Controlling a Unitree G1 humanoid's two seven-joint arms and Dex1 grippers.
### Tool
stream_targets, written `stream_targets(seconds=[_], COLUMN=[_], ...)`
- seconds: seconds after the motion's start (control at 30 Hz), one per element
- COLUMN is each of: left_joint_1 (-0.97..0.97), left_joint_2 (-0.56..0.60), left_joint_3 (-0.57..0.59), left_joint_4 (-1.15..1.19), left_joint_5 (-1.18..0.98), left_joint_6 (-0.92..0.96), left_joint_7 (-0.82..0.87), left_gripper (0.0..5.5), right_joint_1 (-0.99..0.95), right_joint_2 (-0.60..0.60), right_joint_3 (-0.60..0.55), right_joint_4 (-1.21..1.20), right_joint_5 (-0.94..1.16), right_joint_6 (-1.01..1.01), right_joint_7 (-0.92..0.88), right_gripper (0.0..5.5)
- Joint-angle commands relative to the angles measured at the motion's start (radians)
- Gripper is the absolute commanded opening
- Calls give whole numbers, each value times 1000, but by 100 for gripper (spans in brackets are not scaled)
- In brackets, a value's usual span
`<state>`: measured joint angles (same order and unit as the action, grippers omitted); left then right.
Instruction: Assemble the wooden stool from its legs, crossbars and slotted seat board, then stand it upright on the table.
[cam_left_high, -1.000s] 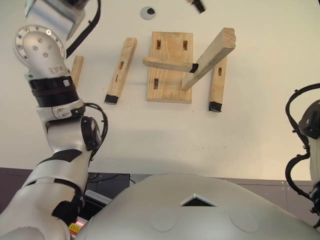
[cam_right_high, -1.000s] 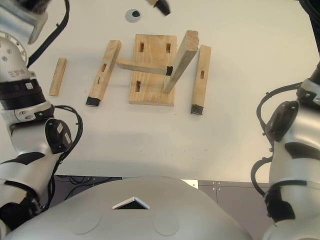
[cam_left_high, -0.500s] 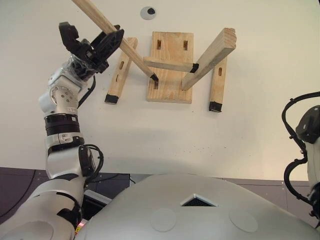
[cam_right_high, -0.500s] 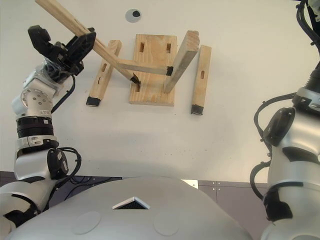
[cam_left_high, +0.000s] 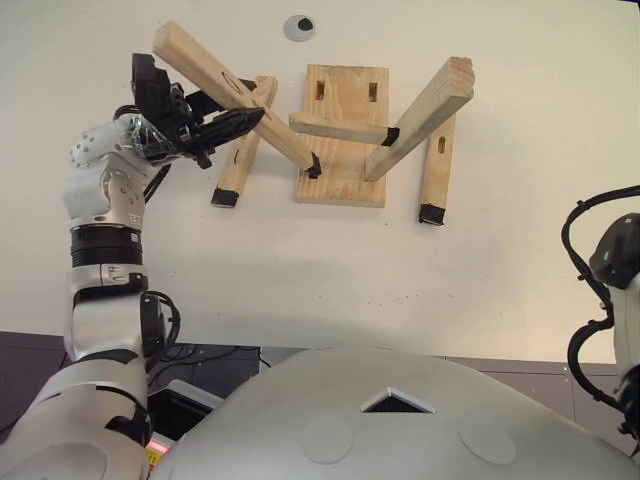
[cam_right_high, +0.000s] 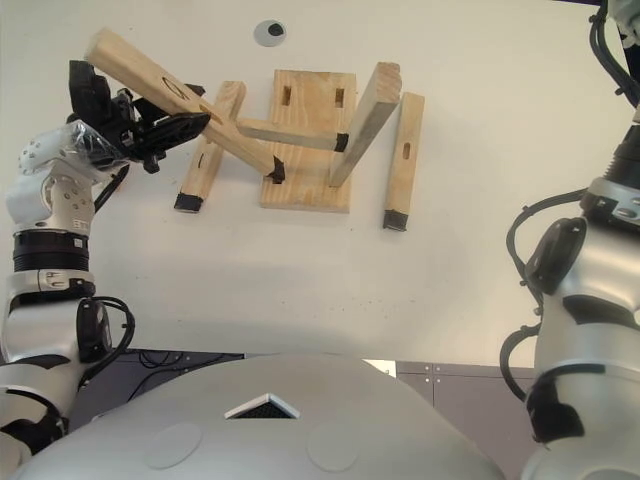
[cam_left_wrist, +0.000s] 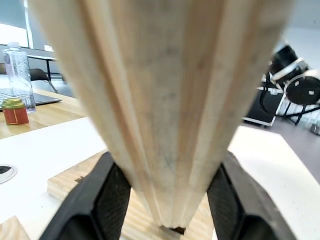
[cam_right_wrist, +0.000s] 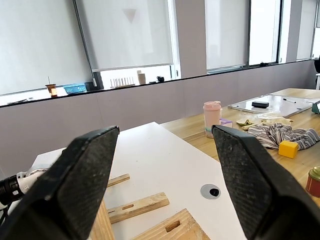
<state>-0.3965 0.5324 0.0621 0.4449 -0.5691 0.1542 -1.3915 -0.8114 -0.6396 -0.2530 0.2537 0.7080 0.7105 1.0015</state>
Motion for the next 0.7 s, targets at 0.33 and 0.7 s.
stream_targets(seconds=[0.33, 0.7], left_joint_1=[-96, -223], left_joint_2=[119, 112], left_joint_3=[-271, -346], left_joint_4=[-89, -129], left_joint_5=[252, 289], left_joint_6=[43, 125], left_joint_7=[-27, -2], left_gripper=[201, 201], right_joint_1=[65, 98], right_joint_2=[22, 25], right_joint_3=[16, 19], right_joint_4=[-89, -116], right_joint_5=[-2, 3], right_joint_6=[-10, -18], right_joint_7=[-35, -60], right_gripper=[340, 340])
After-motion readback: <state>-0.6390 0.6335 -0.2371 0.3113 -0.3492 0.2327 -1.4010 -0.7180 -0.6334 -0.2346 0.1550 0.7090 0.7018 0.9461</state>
